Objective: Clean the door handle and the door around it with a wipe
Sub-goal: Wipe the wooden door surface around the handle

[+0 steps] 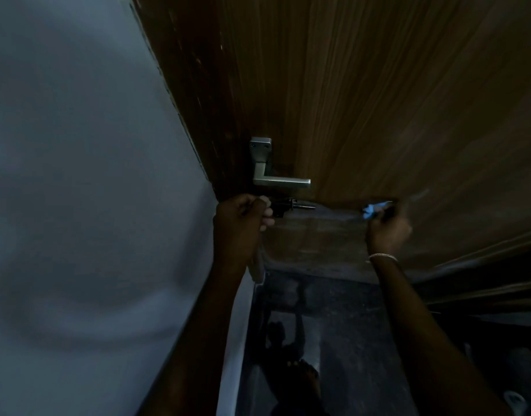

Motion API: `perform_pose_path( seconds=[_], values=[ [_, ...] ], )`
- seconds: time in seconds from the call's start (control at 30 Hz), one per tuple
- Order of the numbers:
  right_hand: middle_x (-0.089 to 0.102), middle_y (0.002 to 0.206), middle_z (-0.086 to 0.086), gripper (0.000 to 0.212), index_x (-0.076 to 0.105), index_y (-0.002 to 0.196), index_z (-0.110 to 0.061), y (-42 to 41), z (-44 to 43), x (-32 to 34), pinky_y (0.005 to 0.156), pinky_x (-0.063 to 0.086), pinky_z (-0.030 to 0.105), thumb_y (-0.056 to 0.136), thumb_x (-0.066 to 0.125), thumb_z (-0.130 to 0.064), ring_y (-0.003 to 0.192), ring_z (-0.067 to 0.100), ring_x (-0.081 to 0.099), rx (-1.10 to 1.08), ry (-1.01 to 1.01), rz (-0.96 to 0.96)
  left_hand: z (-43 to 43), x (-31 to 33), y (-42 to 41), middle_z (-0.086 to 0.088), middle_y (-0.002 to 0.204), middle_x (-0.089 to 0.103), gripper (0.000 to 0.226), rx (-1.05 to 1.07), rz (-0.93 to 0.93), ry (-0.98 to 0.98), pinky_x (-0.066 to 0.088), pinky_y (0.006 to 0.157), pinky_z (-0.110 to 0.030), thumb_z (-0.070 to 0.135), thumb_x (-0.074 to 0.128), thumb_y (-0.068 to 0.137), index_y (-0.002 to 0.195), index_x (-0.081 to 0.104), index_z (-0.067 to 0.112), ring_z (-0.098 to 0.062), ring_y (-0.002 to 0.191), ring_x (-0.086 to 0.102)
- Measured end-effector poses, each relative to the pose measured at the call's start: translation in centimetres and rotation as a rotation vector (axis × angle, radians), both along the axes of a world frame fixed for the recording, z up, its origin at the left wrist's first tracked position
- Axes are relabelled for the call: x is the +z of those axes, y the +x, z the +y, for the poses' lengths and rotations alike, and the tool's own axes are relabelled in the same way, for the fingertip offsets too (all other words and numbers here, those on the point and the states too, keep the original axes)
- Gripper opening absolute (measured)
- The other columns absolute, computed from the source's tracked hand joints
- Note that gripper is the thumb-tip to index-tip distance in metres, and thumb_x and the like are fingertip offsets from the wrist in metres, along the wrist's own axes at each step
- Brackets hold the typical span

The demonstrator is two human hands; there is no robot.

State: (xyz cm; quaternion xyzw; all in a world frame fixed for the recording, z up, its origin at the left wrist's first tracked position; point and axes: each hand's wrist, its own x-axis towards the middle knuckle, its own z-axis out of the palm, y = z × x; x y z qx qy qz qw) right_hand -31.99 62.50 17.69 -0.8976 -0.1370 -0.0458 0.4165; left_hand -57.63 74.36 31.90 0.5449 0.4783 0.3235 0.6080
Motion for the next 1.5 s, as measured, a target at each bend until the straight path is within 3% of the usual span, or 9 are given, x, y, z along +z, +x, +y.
perform_pose_path(
  seconds=[0.17, 0.4, 0.6, 0.8, 0.97, 1.07, 1.17, 1.3, 1.5],
  values=[
    [0.064, 0.098, 0.010, 0.013, 0.057, 0.100, -0.011, 3.7, -3.3, 1.5, 0.082, 0.040, 0.020, 0.090, 0.049, -0.013, 0.091, 0.020, 0.059, -0.023, 0.128, -0.168, 0.1, 0.1, -0.1, -0.003, 0.079, 0.072, 0.014, 0.000, 0.008, 0.017, 0.054, 0.057, -0.014, 0.017, 0.061, 0.096, 0.086, 0.071, 0.017, -0.007, 0.063, 0.069],
    [0.066, 0.106, 0.019, 0.024, 0.057, 0.104, -0.005, 2.0, -2.2, 1.3, 0.087, 0.048, 0.041, 0.081, 0.065, -0.006, 0.102, 0.037, 0.062, 0.044, -0.079, 0.013, -0.2, 1.3, -0.2, -0.008, 0.083, 0.072, 0.013, 0.002, 0.032, 0.031, 0.054, 0.058, -0.014, 0.017, 0.061, 0.096, 0.090, 0.071, 0.011, -0.015, 0.069, 0.068],
    [0.062, 0.103, 0.009, 0.016, 0.055, 0.100, -0.013, 3.2, -2.5, 5.3, 0.082, 0.044, 0.037, 0.086, 0.053, -0.021, 0.095, 0.023, 0.057, -0.033, 0.077, -0.207, -0.7, 2.2, -1.6, -0.007, 0.082, 0.072, 0.015, 0.037, 0.053, 0.047, 0.054, 0.057, -0.014, 0.018, 0.060, 0.097, 0.095, 0.072, 0.008, -0.008, 0.064, 0.068],
    [0.065, 0.114, 0.027, 0.027, 0.062, 0.111, 0.002, 1.2, -2.2, 5.0, 0.089, 0.048, 0.045, 0.091, 0.059, -0.017, 0.109, 0.044, 0.060, 0.023, -0.167, 0.269, -2.5, 3.6, -2.0, -0.005, 0.078, 0.073, 0.013, 0.023, 0.013, 0.057, 0.054, 0.059, -0.019, 0.019, 0.063, 0.095, 0.087, 0.072, 0.016, -0.012, 0.065, 0.069],
    [0.071, 0.095, 0.022, 0.017, 0.071, 0.097, 0.004, -0.8, -1.0, 7.8, 0.086, 0.054, 0.044, 0.088, 0.066, -0.010, 0.091, 0.030, 0.069, 0.103, 0.120, 0.439, -4.2, 3.9, -2.9, 0.000, 0.075, 0.075, 0.015, 0.006, 0.037, 0.086, 0.056, 0.061, -0.022, 0.024, 0.065, 0.094, 0.084, 0.074, 0.017, -0.014, 0.066, 0.072],
    [0.067, 0.074, 0.012, 0.015, 0.064, 0.076, -0.011, -3.7, -1.3, 10.1, 0.055, 0.054, 0.033, 0.086, 0.066, -0.001, 0.055, 0.012, 0.066, 0.254, 0.404, 0.659, -5.3, 3.7, -3.8, 0.000, 0.075, 0.075, 0.017, 0.020, 0.052, 0.104, 0.054, 0.059, -0.021, 0.024, 0.065, 0.094, 0.085, 0.074, 0.013, -0.014, 0.066, 0.072],
    [0.071, 0.076, 0.010, 0.017, 0.065, 0.078, -0.017, -7.2, -2.5, 12.3, 0.044, 0.050, 0.025, 0.088, 0.066, -0.003, 0.058, 0.016, 0.067, 0.467, 0.491, 0.825, -6.8, 3.6, -4.6, 0.001, 0.077, 0.075, 0.016, 0.020, 0.074, 0.131, 0.055, 0.061, -0.021, 0.023, 0.065, 0.094, 0.088, 0.073, 0.011, -0.013, 0.067, 0.073],
    [0.075, 0.092, 0.010, 0.016, 0.071, 0.081, -0.021, -12.1, -4.5, 14.5, 0.051, 0.052, 0.025, 0.089, 0.067, -0.007, 0.074, 0.018, 0.070, 0.688, 0.480, 0.894, -9.3, 3.9, -5.4, 0.008, 0.088, 0.073, 0.015, -0.004, 0.092, 0.170, 0.059, 0.072, -0.026, 0.025, 0.070, 0.090, 0.100, 0.072, 0.015, -0.011, 0.080, 0.073],
    [0.073, 0.097, 0.016, 0.010, 0.070, 0.097, -0.003, -17.5, -7.0, 16.7, 0.063, 0.055, 0.033, 0.092, 0.066, -0.010, 0.086, 0.029, 0.068, 1.052, 0.421, 0.845, -13.5, 4.1, -8.2, 0.011, 0.116, 0.070, 0.049, -0.075, 0.121, 0.191, 0.058, 0.084, -0.019, 0.035, 0.084, 0.075, 0.120, 0.067, 0.023, -0.003, 0.100, 0.069]
  ],
)
